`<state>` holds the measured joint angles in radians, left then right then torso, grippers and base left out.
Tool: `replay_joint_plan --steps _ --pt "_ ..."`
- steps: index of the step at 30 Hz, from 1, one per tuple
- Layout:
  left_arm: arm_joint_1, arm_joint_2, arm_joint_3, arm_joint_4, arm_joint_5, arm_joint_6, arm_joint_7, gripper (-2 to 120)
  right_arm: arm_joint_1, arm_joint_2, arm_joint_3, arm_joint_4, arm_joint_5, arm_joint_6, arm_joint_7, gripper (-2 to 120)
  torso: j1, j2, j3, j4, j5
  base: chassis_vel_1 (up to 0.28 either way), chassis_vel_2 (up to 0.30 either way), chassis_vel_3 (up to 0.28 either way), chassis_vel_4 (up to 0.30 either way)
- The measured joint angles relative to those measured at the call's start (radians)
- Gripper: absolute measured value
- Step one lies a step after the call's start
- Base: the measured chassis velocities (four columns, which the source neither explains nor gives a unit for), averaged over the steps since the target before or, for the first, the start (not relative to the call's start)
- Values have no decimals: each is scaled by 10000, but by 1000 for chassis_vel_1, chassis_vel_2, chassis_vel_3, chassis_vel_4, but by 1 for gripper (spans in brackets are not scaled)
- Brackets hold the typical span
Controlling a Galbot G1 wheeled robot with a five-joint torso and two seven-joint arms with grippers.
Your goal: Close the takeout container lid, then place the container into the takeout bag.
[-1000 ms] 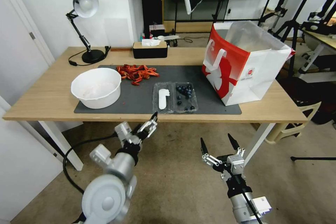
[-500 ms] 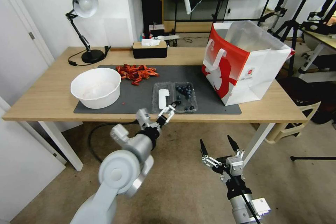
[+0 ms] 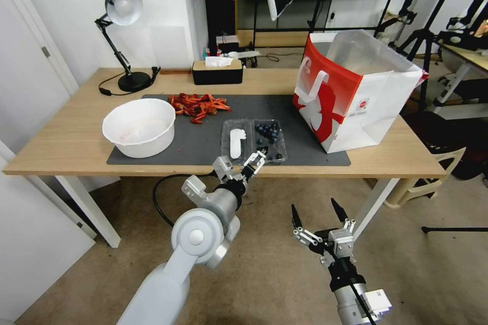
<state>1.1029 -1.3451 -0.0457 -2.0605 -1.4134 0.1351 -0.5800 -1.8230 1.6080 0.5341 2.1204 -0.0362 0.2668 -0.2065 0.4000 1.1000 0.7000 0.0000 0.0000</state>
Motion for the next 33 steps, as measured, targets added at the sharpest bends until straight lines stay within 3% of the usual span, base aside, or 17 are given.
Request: replay_joint_plan --steps 33 --pt "-437 -148 23 846 288 -124 100 100 33 0 6 -138 -59 117 53 100 0 0 0 0 0 0 0 0 0"
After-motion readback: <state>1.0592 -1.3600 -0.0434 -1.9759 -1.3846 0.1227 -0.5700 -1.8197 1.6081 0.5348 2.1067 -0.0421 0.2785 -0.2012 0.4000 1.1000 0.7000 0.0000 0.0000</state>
